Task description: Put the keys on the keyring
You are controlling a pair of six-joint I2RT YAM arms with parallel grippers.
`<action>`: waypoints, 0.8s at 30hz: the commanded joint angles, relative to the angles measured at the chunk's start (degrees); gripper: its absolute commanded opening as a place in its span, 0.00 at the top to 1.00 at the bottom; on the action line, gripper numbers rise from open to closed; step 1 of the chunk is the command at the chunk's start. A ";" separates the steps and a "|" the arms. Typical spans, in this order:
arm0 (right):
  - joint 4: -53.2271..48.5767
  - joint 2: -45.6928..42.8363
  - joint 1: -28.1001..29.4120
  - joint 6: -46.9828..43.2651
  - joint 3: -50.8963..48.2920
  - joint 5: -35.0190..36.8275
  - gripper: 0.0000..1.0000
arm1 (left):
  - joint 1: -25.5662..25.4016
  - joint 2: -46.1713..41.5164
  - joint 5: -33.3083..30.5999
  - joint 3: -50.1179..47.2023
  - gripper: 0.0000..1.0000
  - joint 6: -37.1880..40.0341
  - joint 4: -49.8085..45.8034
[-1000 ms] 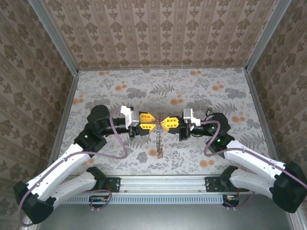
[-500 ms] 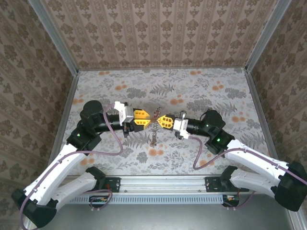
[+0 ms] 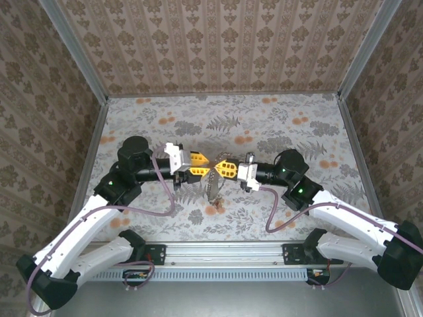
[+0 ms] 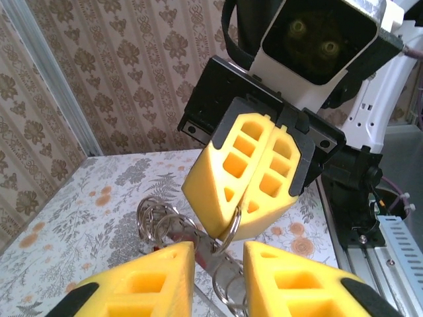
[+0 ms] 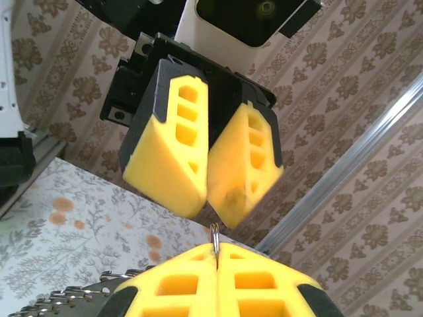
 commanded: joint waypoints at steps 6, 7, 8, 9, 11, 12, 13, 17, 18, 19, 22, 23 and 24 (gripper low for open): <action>-2.20 -0.25 0.31 2.89 2.94 -1.96 1.00 | -4.57 0.52 -8.54 4.51 0.72 8.07 -8.18; -2.40 -0.25 0.39 2.98 3.07 -2.00 1.00 | -5.48 0.67 -10.60 5.04 0.72 8.78 -9.52; -2.77 -0.25 0.37 3.08 3.24 -2.01 1.00 | -6.11 0.92 -11.62 5.37 0.73 9.28 -10.43; -3.27 -0.16 0.39 3.15 3.45 -2.02 1.00 | -6.66 1.04 -12.46 5.68 0.74 9.68 -11.24; -3.48 -0.16 0.47 3.32 3.44 -2.03 1.00 | -7.47 1.38 -13.93 6.30 0.80 10.48 -12.97; -3.51 -0.23 0.47 3.32 3.39 -1.72 1.00 | -7.81 1.50 -14.92 6.63 0.82 10.85 -13.87; -3.58 -0.37 0.63 3.31 3.31 -1.50 1.00 | -8.11 1.49 -15.66 6.72 0.82 11.07 -14.27; -4.71 -0.78 1.25 2.64 3.42 -1.26 1.00 | -8.94 2.28 -17.50 7.40 0.82 11.81 -15.33; -4.91 -0.85 1.27 2.34 3.40 -1.17 1.00 | -9.11 2.43 -17.99 7.68 0.82 12.04 -15.64; -4.93 -0.90 1.43 2.27 3.38 -1.23 1.00 | -9.46 2.75 -18.51 7.91 0.83 12.29 -15.96; -5.17 -0.99 1.77 2.14 3.47 -1.66 1.00 | -10.38 3.50 -19.99 8.27 0.85 12.73 -16.74; -5.31 -1.04 1.87 2.01 3.49 -1.76 1.00 | -10.58 3.52 -20.13 8.28 0.87 12.74 -16.76; -5.59 -1.04 2.05 1.75 3.62 -1.72 1.00 | -10.85 3.51 -20.30 8.22 0.92 12.76 -16.45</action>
